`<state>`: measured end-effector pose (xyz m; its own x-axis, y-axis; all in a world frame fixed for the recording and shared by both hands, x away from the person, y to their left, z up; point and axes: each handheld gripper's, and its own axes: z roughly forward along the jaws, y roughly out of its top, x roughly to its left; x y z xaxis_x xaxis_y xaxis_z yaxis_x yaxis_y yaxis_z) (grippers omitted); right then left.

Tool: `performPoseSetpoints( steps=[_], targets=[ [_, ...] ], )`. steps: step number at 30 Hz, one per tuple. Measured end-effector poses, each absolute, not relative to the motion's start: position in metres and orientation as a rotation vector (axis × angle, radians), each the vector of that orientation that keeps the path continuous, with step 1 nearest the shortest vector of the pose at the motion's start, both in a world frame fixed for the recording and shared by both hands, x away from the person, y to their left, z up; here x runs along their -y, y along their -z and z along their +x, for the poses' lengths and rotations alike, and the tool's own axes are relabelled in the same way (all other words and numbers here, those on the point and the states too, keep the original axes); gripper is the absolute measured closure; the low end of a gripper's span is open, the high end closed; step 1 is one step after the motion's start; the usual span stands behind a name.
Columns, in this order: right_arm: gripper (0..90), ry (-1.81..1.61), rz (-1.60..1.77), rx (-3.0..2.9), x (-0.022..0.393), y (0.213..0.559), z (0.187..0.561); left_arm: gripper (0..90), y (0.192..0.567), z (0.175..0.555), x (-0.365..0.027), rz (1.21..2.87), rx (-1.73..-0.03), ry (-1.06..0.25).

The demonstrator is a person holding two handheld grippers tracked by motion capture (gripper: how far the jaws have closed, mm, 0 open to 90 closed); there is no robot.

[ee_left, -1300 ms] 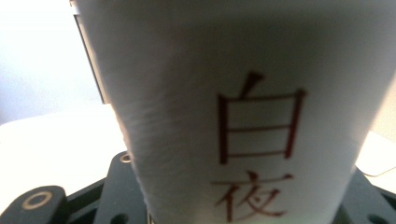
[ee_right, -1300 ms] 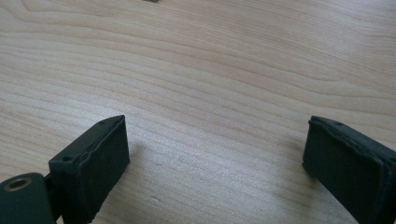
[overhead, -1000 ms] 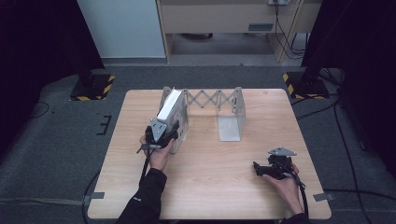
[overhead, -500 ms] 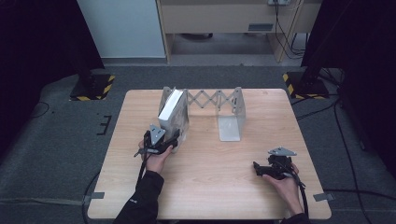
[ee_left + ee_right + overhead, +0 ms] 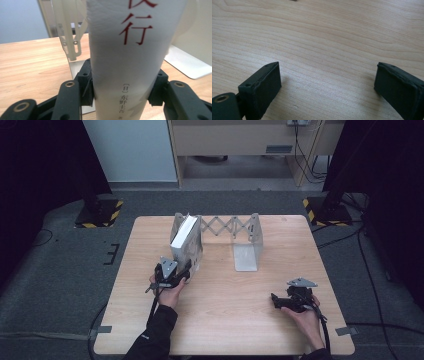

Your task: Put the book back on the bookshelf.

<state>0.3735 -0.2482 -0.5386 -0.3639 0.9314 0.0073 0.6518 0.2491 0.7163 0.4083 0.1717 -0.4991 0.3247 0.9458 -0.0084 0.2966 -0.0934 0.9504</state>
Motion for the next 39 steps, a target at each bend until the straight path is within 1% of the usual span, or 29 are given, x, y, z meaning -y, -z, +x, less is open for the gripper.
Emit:
performPoseSetpoints(
  steps=[3, 13, 17, 19, 21, 24, 28, 29, 32, 39],
  targets=[
    [7.3, -0.895, 1.443, -2.106, 0.248, 0.539, 0.373, 51.0, 0.500, 0.410, -0.167, 1.601, -1.157, -0.857],
    [7.4, -0.894, 1.443, -2.106, 0.248, 0.539, 0.374, 50.7, 0.501, 0.423, -0.168, 1.581, -1.157, -0.865],
    [7.4, -0.895, 1.443, -2.106, 0.248, 0.539, 0.374, 49.2, 0.502, 0.425, -0.173, 1.578, -1.142, -0.827],
    [7.4, -0.895, 1.445, -2.106, 0.248, 0.539, 0.374, 44.9, 0.501, 0.423, -0.176, 1.583, -1.130, -0.777],
    [7.4, -0.895, 1.445, -2.106, 0.248, 0.539, 0.374, 42.0, 0.498, 0.419, -0.180, 1.592, -1.116, -0.752],
    [7.4, -0.895, 1.440, -2.107, 0.248, 0.539, 0.374, 41.2, 0.496, 0.407, -0.186, 1.599, -1.110, -0.726],
    [7.4, -0.896, 1.446, -2.103, 0.248, 0.539, 0.374, 43.3, 0.498, 0.400, -0.193, 1.613, -1.100, -0.710],
    [7.4, -0.896, 1.445, -2.103, 0.248, 0.539, 0.374, 46.3, 0.498, 0.401, -0.193, 1.614, -1.099, -0.706],
    [7.4, -0.896, 1.447, -2.102, 0.248, 0.539, 0.374, 50.5, 0.499, 0.402, -0.192, 1.617, -1.102, -0.709],
    [7.4, -0.897, 1.447, -2.103, 0.248, 0.539, 0.374, 50.2, 0.498, 0.402, -0.186, 1.620, -1.106, -0.691]
  ],
)
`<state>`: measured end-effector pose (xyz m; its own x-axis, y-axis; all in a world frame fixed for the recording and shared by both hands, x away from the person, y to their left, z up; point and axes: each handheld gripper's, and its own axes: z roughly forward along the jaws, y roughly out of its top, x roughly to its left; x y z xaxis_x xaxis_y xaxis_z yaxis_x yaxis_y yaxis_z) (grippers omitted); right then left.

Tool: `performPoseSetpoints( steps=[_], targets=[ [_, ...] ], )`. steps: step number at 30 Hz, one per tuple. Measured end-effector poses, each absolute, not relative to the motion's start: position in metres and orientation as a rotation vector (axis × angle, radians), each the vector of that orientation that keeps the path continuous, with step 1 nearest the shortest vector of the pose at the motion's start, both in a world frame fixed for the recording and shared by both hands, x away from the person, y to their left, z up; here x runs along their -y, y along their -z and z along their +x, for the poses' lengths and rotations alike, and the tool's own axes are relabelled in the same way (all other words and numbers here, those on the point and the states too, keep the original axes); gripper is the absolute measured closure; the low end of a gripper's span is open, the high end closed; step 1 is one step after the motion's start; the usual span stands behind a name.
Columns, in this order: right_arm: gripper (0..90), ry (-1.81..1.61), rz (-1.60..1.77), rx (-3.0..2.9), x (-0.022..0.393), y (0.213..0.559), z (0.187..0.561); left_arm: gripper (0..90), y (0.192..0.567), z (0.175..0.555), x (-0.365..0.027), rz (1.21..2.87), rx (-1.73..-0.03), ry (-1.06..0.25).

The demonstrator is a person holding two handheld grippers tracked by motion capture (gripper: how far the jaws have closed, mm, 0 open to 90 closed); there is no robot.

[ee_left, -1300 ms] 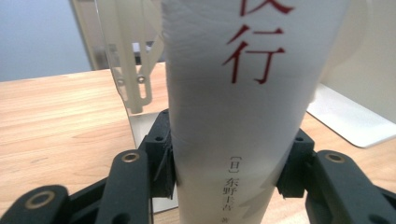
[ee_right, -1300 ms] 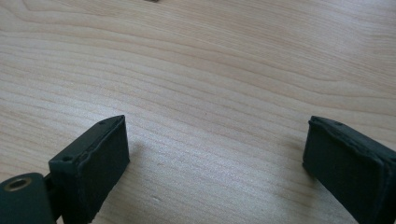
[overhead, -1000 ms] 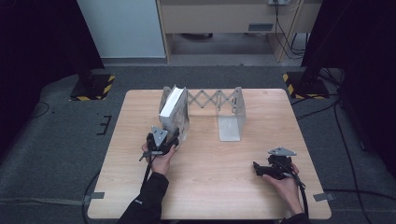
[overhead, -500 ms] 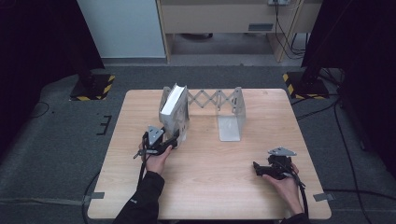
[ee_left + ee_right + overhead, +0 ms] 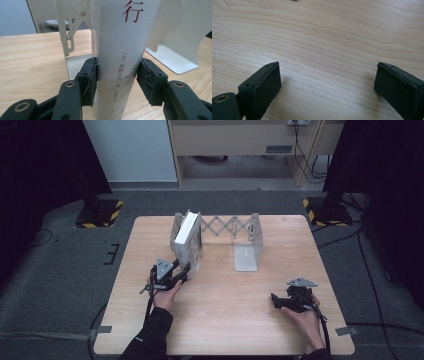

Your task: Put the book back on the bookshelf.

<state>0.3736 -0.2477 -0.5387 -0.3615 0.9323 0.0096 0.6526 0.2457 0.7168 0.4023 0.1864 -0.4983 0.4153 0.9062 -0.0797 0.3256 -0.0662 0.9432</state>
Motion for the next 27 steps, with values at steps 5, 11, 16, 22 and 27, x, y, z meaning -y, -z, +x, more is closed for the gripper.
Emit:
performPoseSetpoints(
  steps=[5, 11, 16, 22, 27],
  targets=[
    [7.4, -0.897, 1.447, -2.104, 0.248, 0.539, 0.374, 48.9, 0.499, 0.406, -0.180, 1.621, -1.095, -0.683],
    [7.4, -0.896, 1.446, -2.104, 0.248, 0.539, 0.374, 47.1, 0.501, 0.412, -0.170, 1.611, -1.081, -0.694],
    [7.4, -0.897, 1.446, -2.104, 0.248, 0.539, 0.374, 45.8, 0.500, 0.418, -0.165, 1.638, -1.075, -0.692],
    [7.4, -0.897, 1.447, -2.104, 0.248, 0.539, 0.374, 44.6, 0.501, 0.427, -0.161, 1.637, -1.061, -0.699],
    [7.4, -0.897, 1.447, -2.104, 0.248, 0.539, 0.374, 44.6, 0.501, 0.432, -0.164, 1.647, -1.051, -0.689]
  ],
)
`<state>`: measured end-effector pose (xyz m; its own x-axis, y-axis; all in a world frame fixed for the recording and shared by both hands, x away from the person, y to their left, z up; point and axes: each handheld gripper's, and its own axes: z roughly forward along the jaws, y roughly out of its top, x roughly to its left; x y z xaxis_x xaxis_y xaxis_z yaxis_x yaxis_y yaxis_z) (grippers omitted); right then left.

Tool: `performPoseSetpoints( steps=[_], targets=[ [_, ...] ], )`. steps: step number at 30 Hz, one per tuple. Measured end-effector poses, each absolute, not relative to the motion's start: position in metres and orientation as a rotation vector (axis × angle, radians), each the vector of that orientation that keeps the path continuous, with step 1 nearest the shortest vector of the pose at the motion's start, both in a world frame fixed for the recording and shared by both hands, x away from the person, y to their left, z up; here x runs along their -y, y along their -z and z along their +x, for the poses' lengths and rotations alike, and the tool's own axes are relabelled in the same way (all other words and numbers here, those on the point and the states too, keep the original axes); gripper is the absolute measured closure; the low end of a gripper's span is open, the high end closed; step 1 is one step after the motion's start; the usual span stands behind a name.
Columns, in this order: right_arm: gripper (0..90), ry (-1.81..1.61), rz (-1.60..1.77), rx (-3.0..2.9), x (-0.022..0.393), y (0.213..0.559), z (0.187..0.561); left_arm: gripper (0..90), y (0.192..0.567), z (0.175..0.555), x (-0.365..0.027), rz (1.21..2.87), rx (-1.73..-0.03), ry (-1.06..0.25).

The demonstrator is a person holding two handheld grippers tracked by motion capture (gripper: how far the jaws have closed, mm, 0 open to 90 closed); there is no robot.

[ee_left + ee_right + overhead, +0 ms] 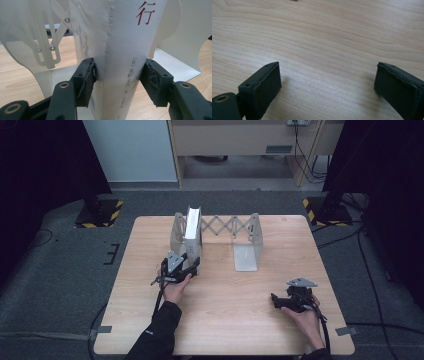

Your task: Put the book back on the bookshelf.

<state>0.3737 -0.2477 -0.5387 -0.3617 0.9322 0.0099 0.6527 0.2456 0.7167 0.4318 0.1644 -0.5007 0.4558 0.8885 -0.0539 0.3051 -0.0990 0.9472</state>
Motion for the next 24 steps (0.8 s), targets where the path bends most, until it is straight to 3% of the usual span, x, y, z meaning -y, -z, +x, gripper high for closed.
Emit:
performPoseSetpoints(
  steps=[14, 19, 24],
  targets=[
    [7.4, -0.897, 1.447, -2.104, 0.248, 0.539, 0.374, 42.8, 0.500, 0.440, -0.165, 1.645, -1.063, -0.666],
    [7.4, -0.896, 1.444, -2.107, 0.248, 0.539, 0.374, 28.6, 0.492, 0.427, -0.169, 1.685, -1.062, -0.626],
    [7.6, -0.895, 1.437, -2.107, 0.248, 0.539, 0.374, 25.6, 0.490, 0.405, -0.177, 1.708, -1.061, -0.581]
  ],
)
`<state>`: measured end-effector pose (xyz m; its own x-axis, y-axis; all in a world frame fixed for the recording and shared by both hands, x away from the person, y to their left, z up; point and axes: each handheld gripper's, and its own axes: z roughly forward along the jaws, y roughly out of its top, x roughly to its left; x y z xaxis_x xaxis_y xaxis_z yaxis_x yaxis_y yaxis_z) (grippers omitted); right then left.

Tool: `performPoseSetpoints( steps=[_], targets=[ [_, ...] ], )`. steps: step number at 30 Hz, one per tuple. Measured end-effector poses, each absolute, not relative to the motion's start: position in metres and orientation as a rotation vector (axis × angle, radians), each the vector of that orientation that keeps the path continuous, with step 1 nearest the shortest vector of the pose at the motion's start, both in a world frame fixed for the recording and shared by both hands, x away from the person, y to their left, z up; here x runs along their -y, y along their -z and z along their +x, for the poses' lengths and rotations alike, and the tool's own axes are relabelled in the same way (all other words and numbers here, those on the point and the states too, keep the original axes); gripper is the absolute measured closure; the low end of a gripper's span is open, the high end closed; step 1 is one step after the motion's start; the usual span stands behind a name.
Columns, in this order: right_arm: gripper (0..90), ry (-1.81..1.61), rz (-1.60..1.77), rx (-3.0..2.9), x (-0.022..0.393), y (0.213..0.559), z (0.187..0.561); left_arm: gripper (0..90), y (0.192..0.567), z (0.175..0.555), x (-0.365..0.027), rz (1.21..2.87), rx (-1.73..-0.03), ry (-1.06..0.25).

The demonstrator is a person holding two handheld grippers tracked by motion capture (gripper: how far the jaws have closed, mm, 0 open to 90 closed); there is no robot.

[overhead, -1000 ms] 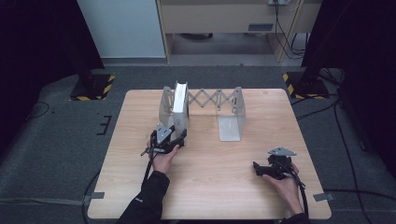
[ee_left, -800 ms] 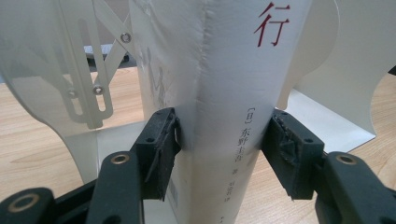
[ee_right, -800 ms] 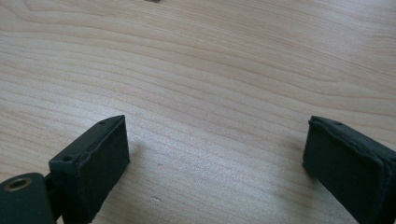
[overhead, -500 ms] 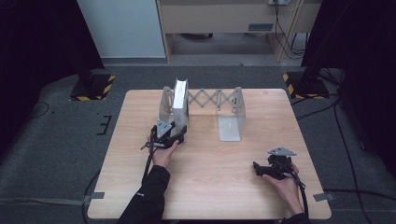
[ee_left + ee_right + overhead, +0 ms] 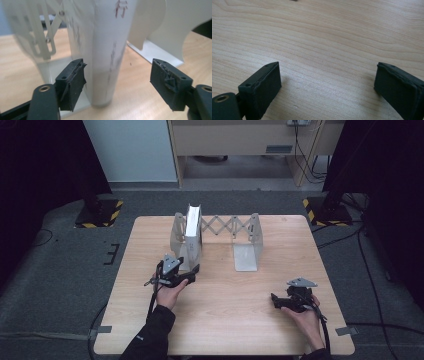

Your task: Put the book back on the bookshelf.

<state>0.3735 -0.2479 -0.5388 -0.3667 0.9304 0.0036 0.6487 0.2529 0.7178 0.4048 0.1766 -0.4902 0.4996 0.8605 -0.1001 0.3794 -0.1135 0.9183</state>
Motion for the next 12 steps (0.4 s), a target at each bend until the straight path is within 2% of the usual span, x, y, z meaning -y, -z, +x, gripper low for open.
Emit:
performPoseSetpoints(
  steps=[12],
  targets=[
    [8.2, -0.944, 1.436, -2.078, 0.251, 0.530, 0.369, 19.0, 0.515, 0.369, -0.211, 1.835, -1.172, -0.478]
  ],
)
